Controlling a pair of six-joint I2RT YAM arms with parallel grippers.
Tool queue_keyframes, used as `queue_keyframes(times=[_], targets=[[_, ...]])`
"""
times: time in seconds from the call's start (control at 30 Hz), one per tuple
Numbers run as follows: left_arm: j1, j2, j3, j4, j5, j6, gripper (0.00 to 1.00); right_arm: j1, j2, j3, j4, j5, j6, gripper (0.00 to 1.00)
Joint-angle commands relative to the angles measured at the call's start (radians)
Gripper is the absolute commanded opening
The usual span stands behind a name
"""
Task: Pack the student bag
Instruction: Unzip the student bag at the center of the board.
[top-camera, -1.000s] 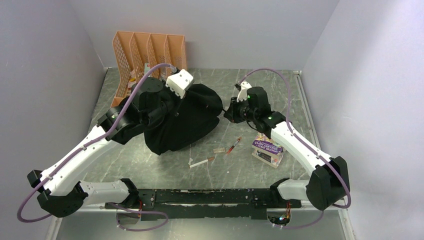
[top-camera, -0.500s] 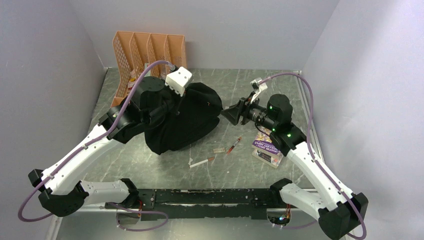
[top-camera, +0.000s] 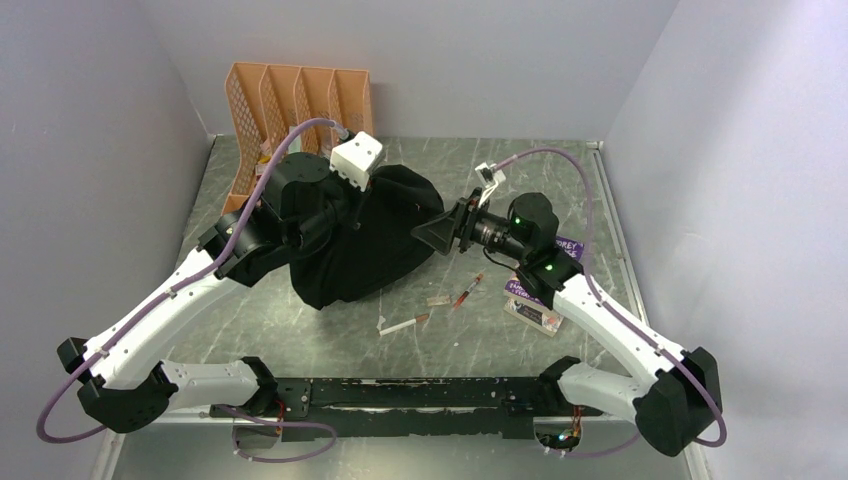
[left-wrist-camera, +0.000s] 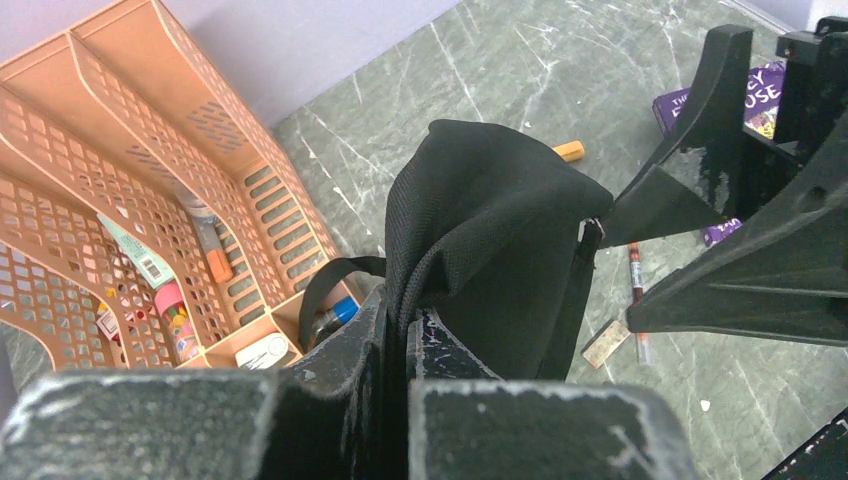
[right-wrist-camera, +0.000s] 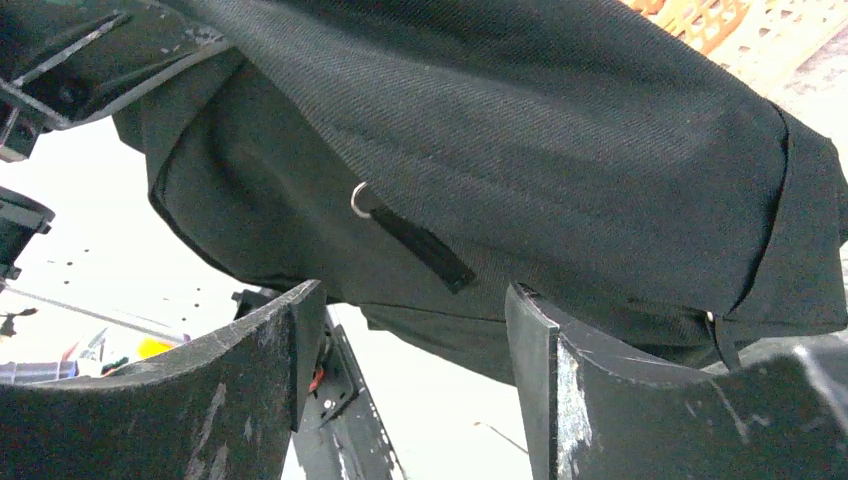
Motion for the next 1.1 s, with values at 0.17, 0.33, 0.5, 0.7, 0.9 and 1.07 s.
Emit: queue_keyframes(times=[0.17, 0.33, 0.5, 0.7, 0.9, 1.07], targets=[[0.006, -0.017, 0.021, 0.017, -0.006, -0.023, 0.05, 0.046, 0.077, -0.009, 0.207, 0.134, 0.057, 0.65], [0.006, -0.02, 0.019, 0.017, 0.005, -0.029, 0.05, 0.061, 0.098, -0.003, 0.255, 0.158, 0.062, 0.49], [0.006, -0.024, 0.009, 0.021, 0.013, -0.037, 0.05, 0.067, 0.094, -0.002, 0.288, 0.152, 0.071, 0.28], [0.006, -0.024, -0.001, 0.039, 0.034, -0.053, 0.05, 0.071, 0.084, 0.024, 0.243, 0.122, 0.049, 0.0], [0.008, -0.019, -0.011, 0.098, 0.126, -0.063, 0.44, 0.083, 0.082, 0.122, 0.097, 0.064, -0.038, 0.0], [0.017, -0.013, 0.026, 0.136, 0.216, -0.122, 0.72, 0.084, 0.063, 0.169, 0.0, 0.101, -0.111, 0.0]])
